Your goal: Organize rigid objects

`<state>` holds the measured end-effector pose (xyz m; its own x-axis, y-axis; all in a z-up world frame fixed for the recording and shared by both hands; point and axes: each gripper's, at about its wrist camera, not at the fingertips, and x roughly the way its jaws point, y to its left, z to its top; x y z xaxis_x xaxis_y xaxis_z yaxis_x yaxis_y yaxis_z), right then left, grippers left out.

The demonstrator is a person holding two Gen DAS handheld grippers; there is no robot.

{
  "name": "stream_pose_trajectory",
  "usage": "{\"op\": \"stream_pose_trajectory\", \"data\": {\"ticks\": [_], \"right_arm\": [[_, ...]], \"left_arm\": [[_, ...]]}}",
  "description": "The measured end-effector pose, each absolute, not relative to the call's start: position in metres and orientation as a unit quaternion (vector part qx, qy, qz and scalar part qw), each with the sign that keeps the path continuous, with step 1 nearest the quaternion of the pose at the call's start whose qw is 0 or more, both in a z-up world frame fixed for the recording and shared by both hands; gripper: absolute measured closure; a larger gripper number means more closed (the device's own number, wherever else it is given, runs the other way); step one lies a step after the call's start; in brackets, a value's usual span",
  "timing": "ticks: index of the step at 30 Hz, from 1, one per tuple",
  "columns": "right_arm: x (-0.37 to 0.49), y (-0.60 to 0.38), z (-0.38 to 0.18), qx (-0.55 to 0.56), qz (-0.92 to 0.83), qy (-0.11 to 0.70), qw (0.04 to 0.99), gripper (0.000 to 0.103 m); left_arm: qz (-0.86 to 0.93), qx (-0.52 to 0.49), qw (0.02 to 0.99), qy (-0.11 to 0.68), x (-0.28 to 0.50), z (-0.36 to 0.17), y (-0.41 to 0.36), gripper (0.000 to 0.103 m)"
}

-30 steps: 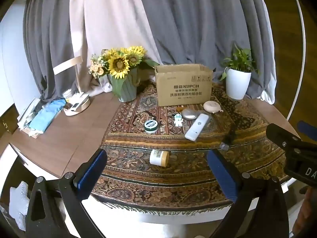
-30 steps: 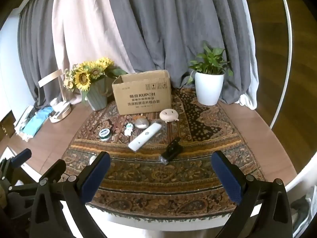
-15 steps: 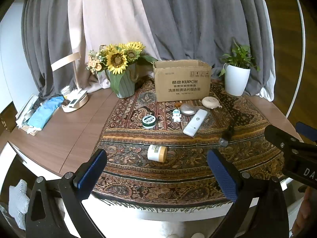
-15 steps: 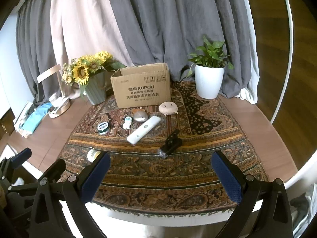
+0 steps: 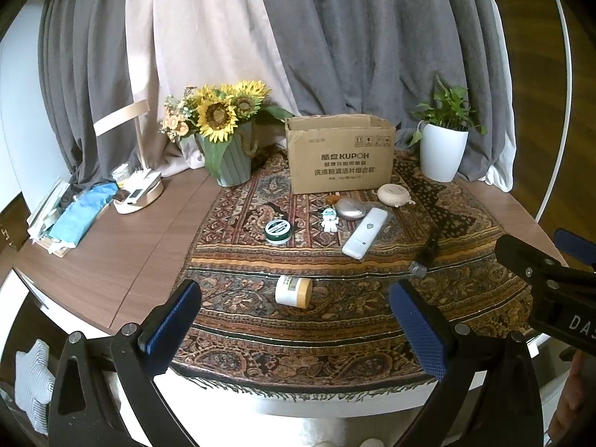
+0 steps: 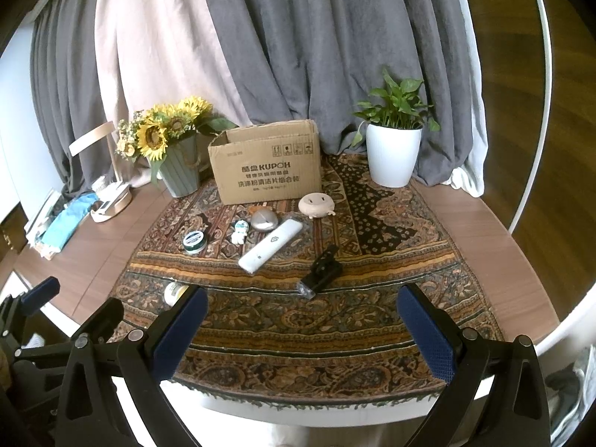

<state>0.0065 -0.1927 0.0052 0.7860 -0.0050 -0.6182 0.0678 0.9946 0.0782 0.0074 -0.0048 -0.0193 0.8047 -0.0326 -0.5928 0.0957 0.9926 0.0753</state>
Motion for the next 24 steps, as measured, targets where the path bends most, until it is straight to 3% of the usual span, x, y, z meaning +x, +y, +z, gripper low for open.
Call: {"op": "stream_pose_trajectory", "data": {"ticks": [24], "right_arm": [[0.0123, -0.1935, 0.01, 0.046, -0.02, 0.324, 0.945, 0.0]], "left_arm": [[-0.035, 0.05, 0.95, 0.307, 0.0127, -0.0147, -0.0067, 0.0]]}}
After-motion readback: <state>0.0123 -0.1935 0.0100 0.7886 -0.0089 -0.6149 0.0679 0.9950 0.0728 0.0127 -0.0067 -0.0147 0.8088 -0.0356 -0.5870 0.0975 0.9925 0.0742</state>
